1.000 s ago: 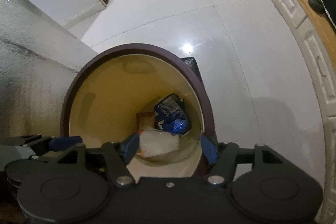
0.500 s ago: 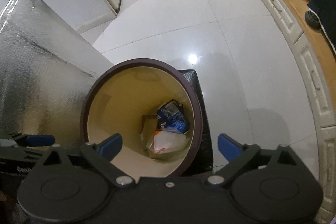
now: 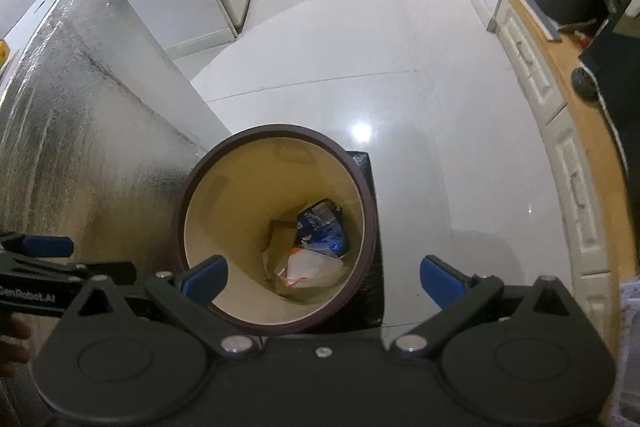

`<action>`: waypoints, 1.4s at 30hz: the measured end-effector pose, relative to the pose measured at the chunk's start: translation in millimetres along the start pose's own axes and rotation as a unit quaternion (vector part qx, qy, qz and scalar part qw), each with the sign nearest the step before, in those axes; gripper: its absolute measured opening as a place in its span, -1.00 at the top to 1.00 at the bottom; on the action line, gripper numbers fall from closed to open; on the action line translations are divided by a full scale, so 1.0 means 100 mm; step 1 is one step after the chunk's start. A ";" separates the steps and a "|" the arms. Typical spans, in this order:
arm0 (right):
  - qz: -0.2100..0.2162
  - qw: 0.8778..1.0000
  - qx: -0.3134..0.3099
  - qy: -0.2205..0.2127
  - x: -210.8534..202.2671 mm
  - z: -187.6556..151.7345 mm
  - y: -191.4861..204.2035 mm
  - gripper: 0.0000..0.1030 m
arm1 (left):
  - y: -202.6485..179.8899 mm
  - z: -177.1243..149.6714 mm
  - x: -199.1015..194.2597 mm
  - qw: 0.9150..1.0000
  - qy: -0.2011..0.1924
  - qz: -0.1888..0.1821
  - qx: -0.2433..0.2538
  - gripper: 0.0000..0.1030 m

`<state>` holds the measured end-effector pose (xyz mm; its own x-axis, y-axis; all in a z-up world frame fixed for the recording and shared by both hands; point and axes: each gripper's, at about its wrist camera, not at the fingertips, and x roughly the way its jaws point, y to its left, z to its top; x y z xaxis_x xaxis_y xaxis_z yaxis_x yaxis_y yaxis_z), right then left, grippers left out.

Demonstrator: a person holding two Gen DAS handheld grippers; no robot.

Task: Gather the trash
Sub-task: 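Lift both open tools from the bin and move back to the table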

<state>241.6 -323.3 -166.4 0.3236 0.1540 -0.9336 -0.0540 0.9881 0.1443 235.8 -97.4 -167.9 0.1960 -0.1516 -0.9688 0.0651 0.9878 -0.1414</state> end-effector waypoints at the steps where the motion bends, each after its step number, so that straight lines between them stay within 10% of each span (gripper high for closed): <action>1: -0.002 1.000 -0.002 -0.002 -0.05 -0.01 0.01 -1.00 | 0.00 -0.01 -0.05 1.000 -0.003 0.000 -0.001 -1.00; 23: -0.016 0.995 -0.050 -0.085 -1.01 -0.10 0.40 -1.00 | 0.36 -0.30 -1.28 0.991 -0.129 -0.031 -0.022 -1.00; 42: 0.045 0.969 -0.154 -0.187 -1.51 0.20 2.23 -1.00 | 1.84 -0.58 -2.46 0.960 -0.256 0.022 -0.110 -1.00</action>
<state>199.5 -126.5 13.2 0.6212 0.2861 -0.7295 -0.3582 0.9317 0.0604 142.7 123.3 33.1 0.6525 -0.0522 -0.7560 -0.1513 0.9686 -0.1975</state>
